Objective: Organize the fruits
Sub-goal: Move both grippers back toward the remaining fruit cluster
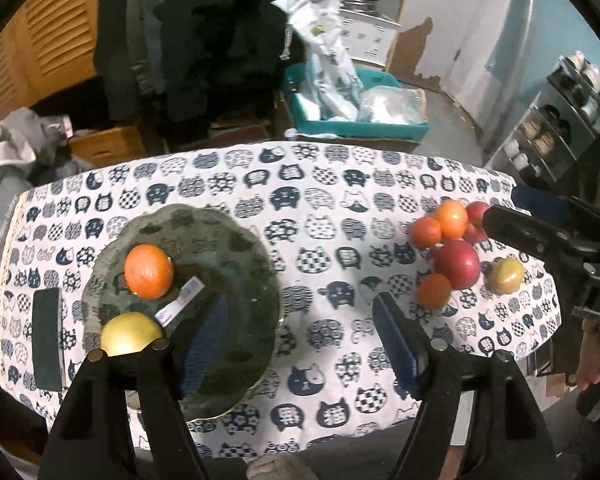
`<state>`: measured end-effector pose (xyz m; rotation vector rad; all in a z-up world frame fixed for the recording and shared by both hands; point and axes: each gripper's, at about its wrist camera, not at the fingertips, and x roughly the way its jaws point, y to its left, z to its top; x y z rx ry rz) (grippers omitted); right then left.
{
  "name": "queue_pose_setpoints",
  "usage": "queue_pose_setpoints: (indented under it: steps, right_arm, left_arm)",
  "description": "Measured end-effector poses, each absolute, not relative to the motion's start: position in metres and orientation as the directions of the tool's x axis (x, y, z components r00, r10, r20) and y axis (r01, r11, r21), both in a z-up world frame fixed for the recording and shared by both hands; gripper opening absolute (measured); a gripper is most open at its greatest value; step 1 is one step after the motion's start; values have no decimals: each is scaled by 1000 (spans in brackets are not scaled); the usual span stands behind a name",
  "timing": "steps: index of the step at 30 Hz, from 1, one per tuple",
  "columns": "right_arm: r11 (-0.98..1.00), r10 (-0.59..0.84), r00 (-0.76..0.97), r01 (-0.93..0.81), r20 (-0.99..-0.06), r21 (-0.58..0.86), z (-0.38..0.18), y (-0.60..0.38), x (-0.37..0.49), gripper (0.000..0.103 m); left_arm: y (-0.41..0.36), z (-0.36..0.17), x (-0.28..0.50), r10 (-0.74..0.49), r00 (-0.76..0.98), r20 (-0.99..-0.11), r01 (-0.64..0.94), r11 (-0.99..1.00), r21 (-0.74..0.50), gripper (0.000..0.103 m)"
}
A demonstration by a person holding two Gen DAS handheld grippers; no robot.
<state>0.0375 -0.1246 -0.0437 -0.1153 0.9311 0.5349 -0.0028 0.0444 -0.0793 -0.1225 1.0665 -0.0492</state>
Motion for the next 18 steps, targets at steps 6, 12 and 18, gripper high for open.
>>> queue_pose_setpoints:
  steps: [6, 12, 18]
  right_arm:
    - [879, 378, 514, -461, -770, 124, -34, -153, 33, 81]
    - [895, 359, 545, -432, -758, 113, -27, -183, 30, 83]
    - [910, 342, 574, -400, -744, 111, -23, -212, 27, 84]
  left_arm:
    - [19, -69, 0, -124, 500, -857, 17, 991, -134, 81]
    - [-3, -62, 6, -141, 507, -850, 45, 990, -137, 81]
    - [-28, -55, 13, -158, 512, -844, 83, 987, -135, 84]
